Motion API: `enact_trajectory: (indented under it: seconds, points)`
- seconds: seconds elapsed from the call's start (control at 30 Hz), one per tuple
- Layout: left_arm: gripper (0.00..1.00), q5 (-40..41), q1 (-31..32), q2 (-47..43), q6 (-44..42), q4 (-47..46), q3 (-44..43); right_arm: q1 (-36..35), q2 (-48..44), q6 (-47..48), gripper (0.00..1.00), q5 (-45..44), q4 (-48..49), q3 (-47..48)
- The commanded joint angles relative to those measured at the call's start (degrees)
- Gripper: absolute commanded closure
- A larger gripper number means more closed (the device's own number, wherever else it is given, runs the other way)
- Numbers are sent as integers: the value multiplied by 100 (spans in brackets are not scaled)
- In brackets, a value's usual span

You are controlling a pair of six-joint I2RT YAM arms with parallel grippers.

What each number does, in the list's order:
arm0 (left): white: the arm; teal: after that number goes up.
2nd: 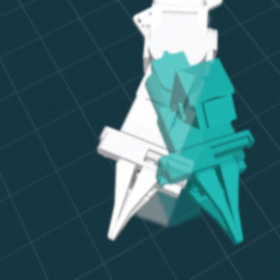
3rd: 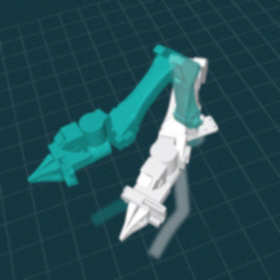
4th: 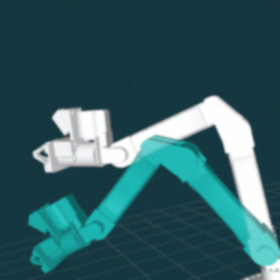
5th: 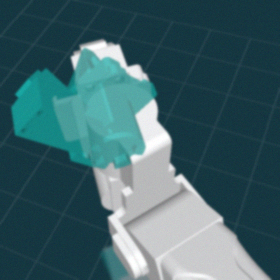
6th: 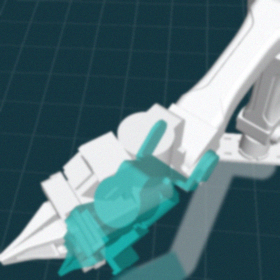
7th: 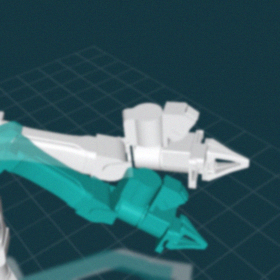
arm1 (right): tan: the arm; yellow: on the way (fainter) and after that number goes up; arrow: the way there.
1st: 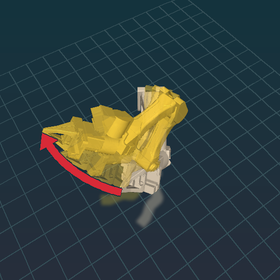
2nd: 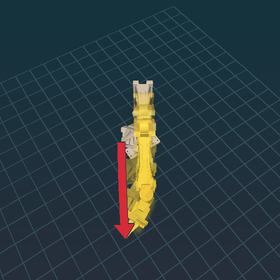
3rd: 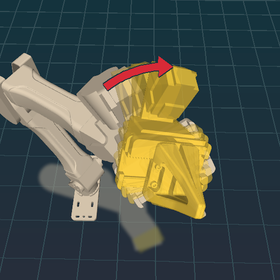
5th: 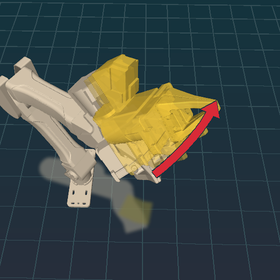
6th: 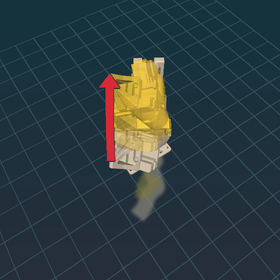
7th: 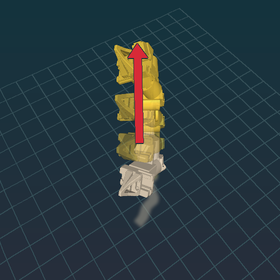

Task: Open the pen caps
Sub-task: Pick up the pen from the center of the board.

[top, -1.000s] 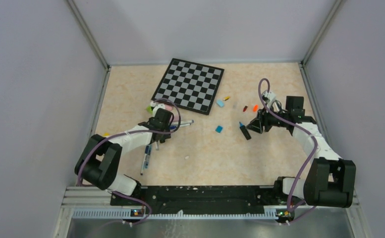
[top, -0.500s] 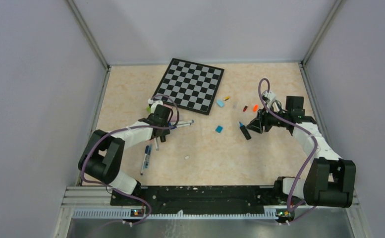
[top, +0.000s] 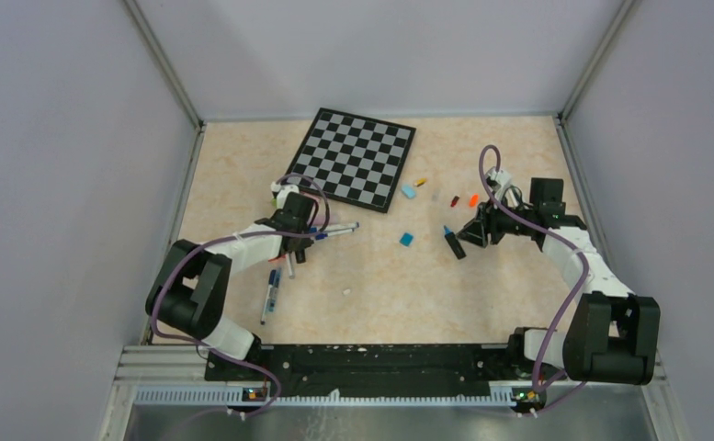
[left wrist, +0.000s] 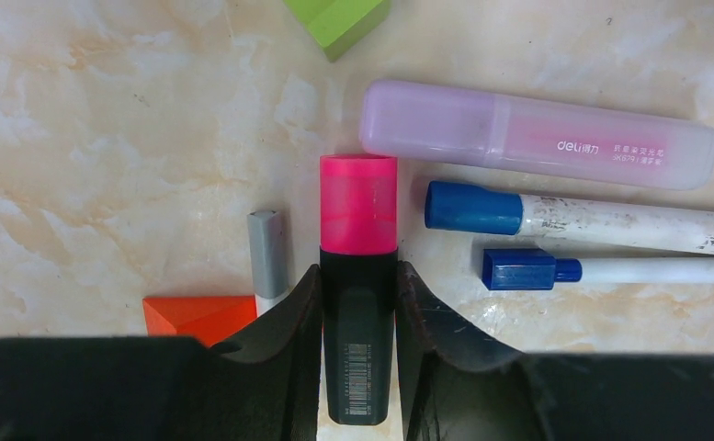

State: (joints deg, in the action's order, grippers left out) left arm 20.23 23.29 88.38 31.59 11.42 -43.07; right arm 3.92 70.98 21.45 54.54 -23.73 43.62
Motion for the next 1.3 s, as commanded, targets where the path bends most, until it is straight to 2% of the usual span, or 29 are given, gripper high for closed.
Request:
enact_trajectory:
  seconds: [0.0, 0.1, 0.27, 0.5, 0.63, 0.77, 0.83, 0.97, 1.13, 1.27]
  points:
    - [78, -396, -55, 128, 75, 343, 236, 38, -30, 122, 55, 109, -2, 121]
    - [86, -435, -54, -60, 18, 396, 229, 38, -25, 135, 56, 109, -20, 121]
    - [91, -679, -55, -615, -74, 679, 129, 38, -23, 226, 56, 138, -96, 138]
    - [99, -1648, -46, -2046, -185, 483, 415, 38, -88, 542, 55, 575, -366, 156]
    - [100, -3125, -44, -2959, -11, -597, 979, 38, -177, 771, 55, 1080, -527, 102]
    - [100, -4665, -16, -3469, 831, -2935, 1914, 33, -284, 979, 53, 1700, -629, 15]
    - [100, -5028, 93, -3440, 1482, -4255, 2394, 31, -337, 1002, 51, 2041, -600, -69]
    - [100, -4614, 695, -3017, 1966, -5832, 2526, -10, -436, 490, 48, 2561, -36, -346]
    - [100, -3259, 1901, -2152, 1683, -6084, 1860, -280, -459, -237, 47, 2537, 692, -565]
    - [100, -2596, 2371, -1257, 1754, -6248, 1257, -436, -395, -824, 47, 2499, 1078, -633]
